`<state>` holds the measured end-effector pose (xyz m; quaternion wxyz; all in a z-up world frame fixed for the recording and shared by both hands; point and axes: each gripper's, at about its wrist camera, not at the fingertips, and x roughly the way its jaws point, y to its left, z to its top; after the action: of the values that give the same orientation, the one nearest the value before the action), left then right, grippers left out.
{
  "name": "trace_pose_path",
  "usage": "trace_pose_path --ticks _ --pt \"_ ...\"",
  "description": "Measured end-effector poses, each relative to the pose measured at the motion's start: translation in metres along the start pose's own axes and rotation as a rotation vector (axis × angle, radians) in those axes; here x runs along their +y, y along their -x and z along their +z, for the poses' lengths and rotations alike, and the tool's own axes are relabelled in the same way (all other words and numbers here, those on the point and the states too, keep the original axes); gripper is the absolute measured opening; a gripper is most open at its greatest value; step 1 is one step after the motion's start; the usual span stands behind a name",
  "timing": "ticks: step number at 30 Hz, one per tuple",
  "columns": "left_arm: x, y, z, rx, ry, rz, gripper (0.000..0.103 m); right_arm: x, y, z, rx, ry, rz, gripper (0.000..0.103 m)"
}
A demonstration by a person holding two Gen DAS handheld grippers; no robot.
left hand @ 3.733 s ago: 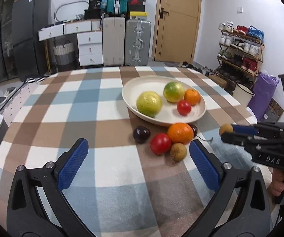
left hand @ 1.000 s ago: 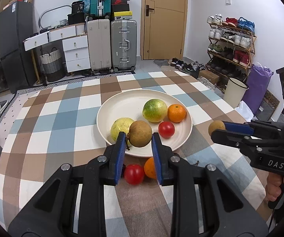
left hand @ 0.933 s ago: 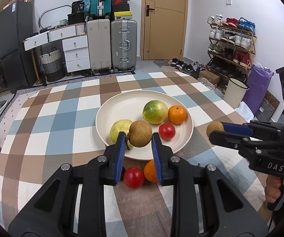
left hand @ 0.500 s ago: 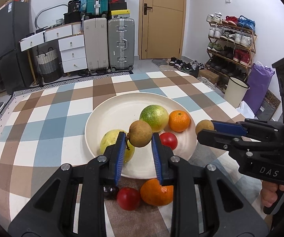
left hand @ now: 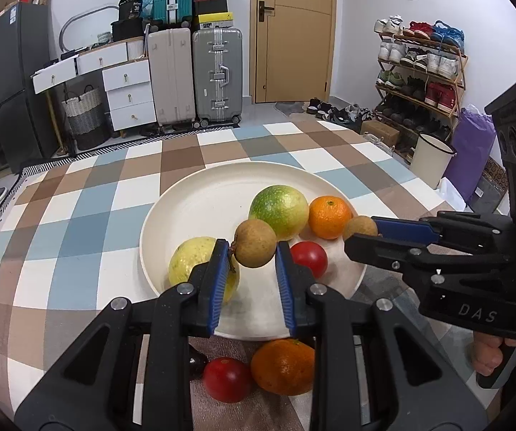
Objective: Organize fruits
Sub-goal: 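Carry both brown pears over the cream plate with both tools, then open both tools releasing the pears onto the plate, then withdraw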
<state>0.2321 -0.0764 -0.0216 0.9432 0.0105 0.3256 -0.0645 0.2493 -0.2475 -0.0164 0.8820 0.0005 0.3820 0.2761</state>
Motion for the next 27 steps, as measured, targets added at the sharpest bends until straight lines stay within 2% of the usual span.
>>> trace_pose_path --ticks 12,14,15,16,20,22,24,27 --pt "-0.001 -0.002 -0.002 0.004 0.001 -0.004 0.024 0.010 -0.007 -0.004 0.018 0.036 -0.014 0.030" --pt "-0.001 -0.001 -0.002 0.001 -0.001 -0.001 0.024 0.011 -0.004 -0.004 0.003 0.042 -0.020 0.035" --pt "-0.001 0.000 -0.003 -0.002 0.000 0.002 0.024 0.011 -0.002 -0.005 -0.004 0.042 -0.021 0.043" --pt "-0.001 0.001 -0.003 -0.006 0.001 0.002 0.024 0.012 0.000 -0.005 -0.012 0.042 -0.020 0.046" --pt "0.003 0.007 -0.007 0.000 0.013 -0.001 0.026 0.014 0.006 -0.006 -0.027 0.057 -0.042 0.050" --pt "0.006 0.012 -0.008 -0.004 0.021 0.001 0.032 0.014 0.010 -0.007 -0.033 0.056 -0.046 0.061" --pt "0.010 0.018 -0.010 -0.016 0.037 0.005 0.051 0.016 0.013 -0.009 -0.037 0.063 -0.052 0.074" --pt "0.016 0.030 -0.011 -0.042 0.054 0.017 0.066 0.020 0.019 -0.011 -0.044 0.079 -0.059 0.084"
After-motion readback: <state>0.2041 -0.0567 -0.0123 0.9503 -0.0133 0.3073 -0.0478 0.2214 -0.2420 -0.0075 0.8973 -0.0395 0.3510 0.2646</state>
